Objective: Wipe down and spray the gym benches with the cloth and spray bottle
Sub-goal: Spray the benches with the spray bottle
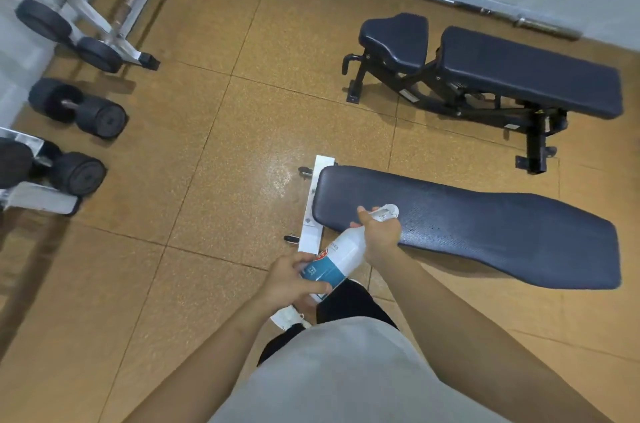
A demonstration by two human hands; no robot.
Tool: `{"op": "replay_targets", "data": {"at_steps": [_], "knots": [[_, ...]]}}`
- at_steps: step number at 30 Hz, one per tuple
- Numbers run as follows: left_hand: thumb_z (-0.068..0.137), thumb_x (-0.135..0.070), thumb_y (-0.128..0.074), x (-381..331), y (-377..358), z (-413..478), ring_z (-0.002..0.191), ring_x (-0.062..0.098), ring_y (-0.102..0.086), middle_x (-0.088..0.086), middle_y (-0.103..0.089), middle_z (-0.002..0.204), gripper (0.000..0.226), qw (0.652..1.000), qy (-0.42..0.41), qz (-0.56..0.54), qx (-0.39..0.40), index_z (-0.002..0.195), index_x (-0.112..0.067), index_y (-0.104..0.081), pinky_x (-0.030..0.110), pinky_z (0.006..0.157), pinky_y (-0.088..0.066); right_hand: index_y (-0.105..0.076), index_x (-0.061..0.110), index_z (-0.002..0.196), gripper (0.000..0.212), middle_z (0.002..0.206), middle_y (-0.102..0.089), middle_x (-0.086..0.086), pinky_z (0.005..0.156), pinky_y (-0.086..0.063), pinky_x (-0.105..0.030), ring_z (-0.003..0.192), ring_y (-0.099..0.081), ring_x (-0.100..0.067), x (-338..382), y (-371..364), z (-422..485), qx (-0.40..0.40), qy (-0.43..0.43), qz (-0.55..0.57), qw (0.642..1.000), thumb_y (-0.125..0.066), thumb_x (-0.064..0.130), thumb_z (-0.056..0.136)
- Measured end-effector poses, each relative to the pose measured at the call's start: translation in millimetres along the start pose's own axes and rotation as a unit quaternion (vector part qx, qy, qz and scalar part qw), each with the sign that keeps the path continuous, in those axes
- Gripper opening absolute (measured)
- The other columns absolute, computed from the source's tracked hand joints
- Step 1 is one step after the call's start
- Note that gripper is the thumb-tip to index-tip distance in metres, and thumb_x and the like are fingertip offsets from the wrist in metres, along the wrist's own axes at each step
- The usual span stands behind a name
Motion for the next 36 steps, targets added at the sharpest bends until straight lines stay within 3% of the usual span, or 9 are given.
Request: {"op": "replay_targets", "data": {"at_steps": [3,9,12,16,21,25,28,33,36], "knots": [[0.040,-0.037,-0.100,-6.8,31.0,-0.4,0.112,0.015,-0.070,-0.005,-0.071,0.126,0.098,1.000,-0.014,-0.005,0.008,0.131,-0.019,-0.066,0.042,0.081,-0.065,-0.061,0.009,0.087,0.017,0.073,-0.072,-0.010,0.058,-0.058,-0.033,0.056,-0.071,-0.018,-2.5,-14.6,-12.2,-0.058,-0.012,0.037,0.998,-0.076,0.016,0.091],[0.053,-0.024,-0.100,-27.1,76.6,15.4,0.117,0.009,-0.065,-0.019,-0.065,0.124,0.084,0.999,-0.040,-0.028,0.015,0.130,-0.019,-0.068,0.023,0.085,-0.060,-0.064,0.005,0.091,0.022,0.074,-0.074,-0.015,0.063,-0.060,-0.040,0.060,-0.072,-0.025,14.2,-61.0,-13.9,-0.065,-0.020,0.044,0.997,-0.079,0.021,0.088],[0.048,-0.033,-0.099,-38.1,109.5,30.4,0.108,0.006,-0.072,-0.011,-0.076,0.117,0.080,0.999,-0.041,-0.023,0.013,0.122,-0.021,-0.071,0.034,0.100,-0.058,-0.064,0.013,0.097,0.019,0.082,-0.073,-0.014,0.074,-0.062,-0.053,0.066,-0.073,-0.028,25.0,-98.7,-9.3,-0.050,-0.022,0.075,0.996,-0.080,0.013,0.087],[0.048,-0.027,-0.099,-68.8,161.9,57.8,0.099,0.014,-0.076,0.001,-0.076,0.117,0.080,0.999,-0.029,-0.022,-0.005,0.122,-0.015,-0.069,0.037,0.087,-0.063,-0.062,0.013,0.091,0.017,0.078,-0.070,-0.013,0.071,-0.060,-0.048,0.065,-0.070,-0.027,50.4,-162.2,3.0,-0.042,-0.024,0.092,0.995,-0.079,0.010,0.088],[0.058,-0.014,-0.098,-133.7,217.6,104.0,0.087,0.008,-0.075,0.002,-0.072,0.120,0.077,0.998,-0.048,0.040,0.010,0.128,-0.008,-0.066,0.033,0.073,-0.064,-0.065,0.011,0.097,0.072,0.101,-0.075,-0.019,0.080,-0.061,-0.059,0.086,-0.074,-0.033,47.0,-217.7,96.0,-0.040,0.000,0.101,0.994,-0.090,0.054,0.045],[0.067,-0.004,-0.094,-187.3,245.8,138.6,0.107,0.008,-0.070,0.002,-0.068,0.130,0.067,0.994,-0.083,0.067,0.028,0.128,-0.010,-0.066,0.021,0.069,-0.061,-0.056,0.012,0.085,0.029,0.082,-0.070,-0.013,0.075,-0.060,-0.048,0.069,-0.071,-0.030,136.7,-253.0,50.7,-0.044,0.002,0.141,0.989,-0.084,0.019,0.082],[0.068,-0.007,-0.095,-228.9,251.6,164.1,0.107,0.013,-0.071,0.001,-0.068,0.126,0.067,0.991,-0.098,0.079,0.041,0.127,-0.016,-0.064,0.035,0.073,-0.065,-0.061,0.014,0.081,0.027,0.085,-0.074,-0.017,0.081,-0.061,-0.057,0.080,-0.074,-0.037,187.4,-267.2,63.9,-0.063,0.029,0.120,0.990,-0.086,0.026,0.080],[0.063,-0.021,-0.098,-308.3,249.4,221.7,0.117,0.012,-0.066,-0.004,-0.070,0.125,0.076,0.976,-0.147,0.144,0.075,0.131,-0.019,-0.064,0.028,0.096,-0.056,-0.060,0.011,0.091,0.025,0.089,-0.075,-0.014,0.079,-0.063,-0.051,0.075,-0.075,-0.026,266.8,-273.1,85.9,-0.127,0.067,0.122,0.982,-0.079,0.027,0.089],[0.066,-0.021,-0.096,-355.8,246.6,249.9,0.120,0.012,-0.063,-0.007,-0.066,0.126,0.064,0.959,-0.172,0.189,0.121,0.120,-0.029,-0.063,0.018,0.086,-0.056,-0.060,0.008,0.105,0.030,0.087,-0.076,-0.012,0.073,-0.063,-0.042,0.068,-0.074,-0.021,300.5,-274.0,96.9,-0.156,0.074,0.137,0.975,-0.076,0.029,0.090]]}}
Point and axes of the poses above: each hand's wrist, its own z-axis towards the middle knuckle, its own y-axis out of the back of the hand, x = y × z, the point moved 4 cm from there along z, towards the middle knuckle
